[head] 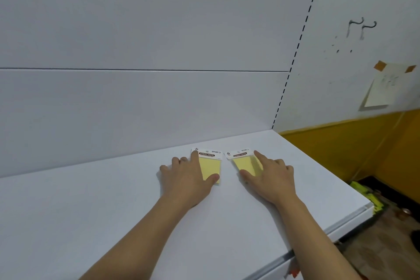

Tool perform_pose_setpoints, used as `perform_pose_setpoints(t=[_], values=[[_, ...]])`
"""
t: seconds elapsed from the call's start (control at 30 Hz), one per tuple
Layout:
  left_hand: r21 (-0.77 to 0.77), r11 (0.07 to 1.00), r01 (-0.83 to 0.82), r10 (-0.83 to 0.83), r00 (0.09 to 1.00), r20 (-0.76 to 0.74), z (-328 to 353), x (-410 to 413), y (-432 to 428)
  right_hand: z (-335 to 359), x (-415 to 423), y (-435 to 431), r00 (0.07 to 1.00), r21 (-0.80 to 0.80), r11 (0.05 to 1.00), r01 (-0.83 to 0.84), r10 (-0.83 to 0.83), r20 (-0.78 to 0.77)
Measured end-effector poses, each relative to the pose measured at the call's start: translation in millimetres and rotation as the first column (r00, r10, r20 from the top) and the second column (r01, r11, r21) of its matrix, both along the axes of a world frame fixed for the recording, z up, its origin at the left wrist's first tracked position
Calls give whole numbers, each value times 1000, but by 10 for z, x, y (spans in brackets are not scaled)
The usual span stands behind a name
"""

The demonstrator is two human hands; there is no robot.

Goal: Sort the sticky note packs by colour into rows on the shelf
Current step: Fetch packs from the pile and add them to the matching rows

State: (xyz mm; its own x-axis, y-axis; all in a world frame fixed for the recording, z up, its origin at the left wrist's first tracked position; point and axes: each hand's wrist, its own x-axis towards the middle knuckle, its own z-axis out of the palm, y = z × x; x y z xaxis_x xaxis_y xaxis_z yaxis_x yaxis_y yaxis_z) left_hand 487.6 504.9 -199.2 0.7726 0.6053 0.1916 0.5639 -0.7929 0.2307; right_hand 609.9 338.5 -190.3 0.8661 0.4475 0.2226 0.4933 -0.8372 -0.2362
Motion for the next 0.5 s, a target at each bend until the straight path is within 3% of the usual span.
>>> perform_pose_setpoints(t=[0.1,0.2,0.3,0.37,0.4,0.5], values=[[-18,1000,7,-8,999,-39,79,14,-19,-21,33,19,998,67,998,2,3,-66],[-239,969,-57,48,998,-42,135,10,93,-24,101,-57,950,423,905,42,94,-297],[-620,785,3,75,992,99,106,-45,296,-17,134,-163,926,589,808,33,198,-323],[-750,655,95,121,966,229,71,-82,354,-19,132,-182,928,634,773,4,234,-291],[-755,644,122,132,955,267,60,-96,349,-21,122,-180,926,662,750,3,248,-286],[-607,785,125,139,919,369,38,-107,288,-9,87,-162,928,720,693,2,268,-260]])
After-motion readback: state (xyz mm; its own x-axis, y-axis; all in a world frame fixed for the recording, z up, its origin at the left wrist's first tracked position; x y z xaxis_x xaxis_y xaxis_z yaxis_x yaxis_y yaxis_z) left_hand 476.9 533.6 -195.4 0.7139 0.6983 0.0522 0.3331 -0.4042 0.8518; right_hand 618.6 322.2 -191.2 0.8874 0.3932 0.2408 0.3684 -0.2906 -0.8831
